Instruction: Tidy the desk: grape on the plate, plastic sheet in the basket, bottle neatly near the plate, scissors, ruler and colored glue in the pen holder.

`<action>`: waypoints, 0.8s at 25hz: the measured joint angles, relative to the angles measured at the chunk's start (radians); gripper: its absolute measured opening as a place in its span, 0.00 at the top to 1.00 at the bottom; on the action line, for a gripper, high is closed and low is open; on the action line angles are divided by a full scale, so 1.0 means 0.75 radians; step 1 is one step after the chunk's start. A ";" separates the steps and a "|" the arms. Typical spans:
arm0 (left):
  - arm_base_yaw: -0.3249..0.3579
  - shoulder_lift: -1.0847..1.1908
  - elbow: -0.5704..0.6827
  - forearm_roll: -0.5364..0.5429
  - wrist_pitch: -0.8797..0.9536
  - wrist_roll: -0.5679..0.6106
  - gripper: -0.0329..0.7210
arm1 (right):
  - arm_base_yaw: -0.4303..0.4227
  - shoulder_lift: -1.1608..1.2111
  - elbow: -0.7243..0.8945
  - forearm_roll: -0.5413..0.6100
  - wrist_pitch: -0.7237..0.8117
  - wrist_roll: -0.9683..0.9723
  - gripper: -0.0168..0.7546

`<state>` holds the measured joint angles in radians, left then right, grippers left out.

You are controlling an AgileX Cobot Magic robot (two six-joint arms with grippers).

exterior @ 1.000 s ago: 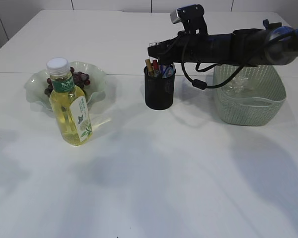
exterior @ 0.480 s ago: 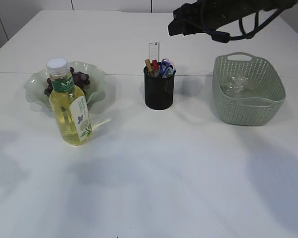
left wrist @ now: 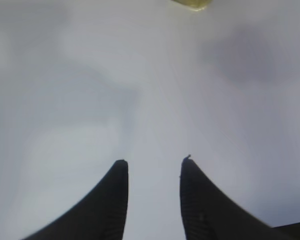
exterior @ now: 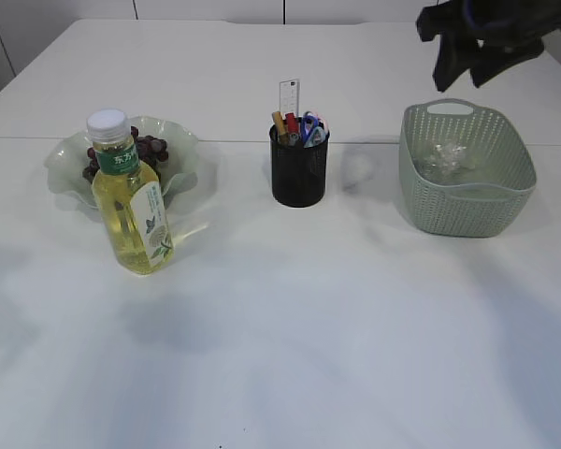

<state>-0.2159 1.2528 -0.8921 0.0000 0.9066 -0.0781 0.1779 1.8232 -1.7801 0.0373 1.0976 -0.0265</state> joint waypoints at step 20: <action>0.000 -0.407 0.000 0.082 0.205 -0.092 0.60 | 0.000 -0.760 0.745 -0.114 0.088 0.129 0.50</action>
<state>-0.2159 0.9472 -0.8921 0.0613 1.0606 -0.1469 0.1779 1.2530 -1.2212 -0.0483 1.1636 0.0702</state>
